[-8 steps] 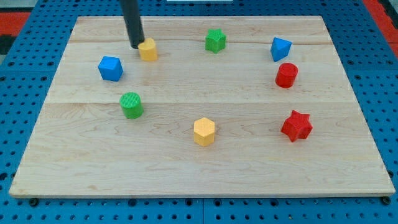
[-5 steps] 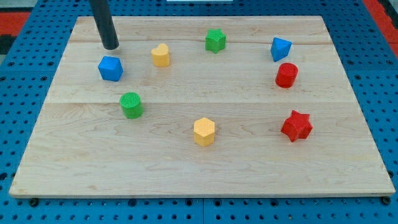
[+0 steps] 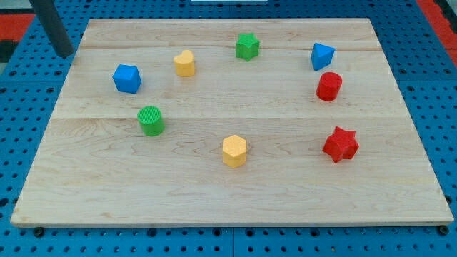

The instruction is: Move blue cube closer to the yellow heart

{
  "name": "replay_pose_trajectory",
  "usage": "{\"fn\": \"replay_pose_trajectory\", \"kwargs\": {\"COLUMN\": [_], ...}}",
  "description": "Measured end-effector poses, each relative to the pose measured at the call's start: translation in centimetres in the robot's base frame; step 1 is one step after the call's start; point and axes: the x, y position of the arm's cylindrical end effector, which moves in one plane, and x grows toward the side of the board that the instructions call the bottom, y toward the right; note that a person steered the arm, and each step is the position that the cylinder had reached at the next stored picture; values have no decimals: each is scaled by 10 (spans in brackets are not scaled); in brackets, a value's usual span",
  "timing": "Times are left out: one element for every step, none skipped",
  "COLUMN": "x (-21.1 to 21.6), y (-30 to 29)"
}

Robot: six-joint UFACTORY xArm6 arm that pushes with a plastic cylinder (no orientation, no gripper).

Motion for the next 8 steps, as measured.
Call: {"fn": "replay_pose_trajectory", "kwargs": {"x": [4, 27, 65, 88, 88, 56, 50, 73], "y": [0, 28, 81, 101, 69, 47, 102, 144]}}
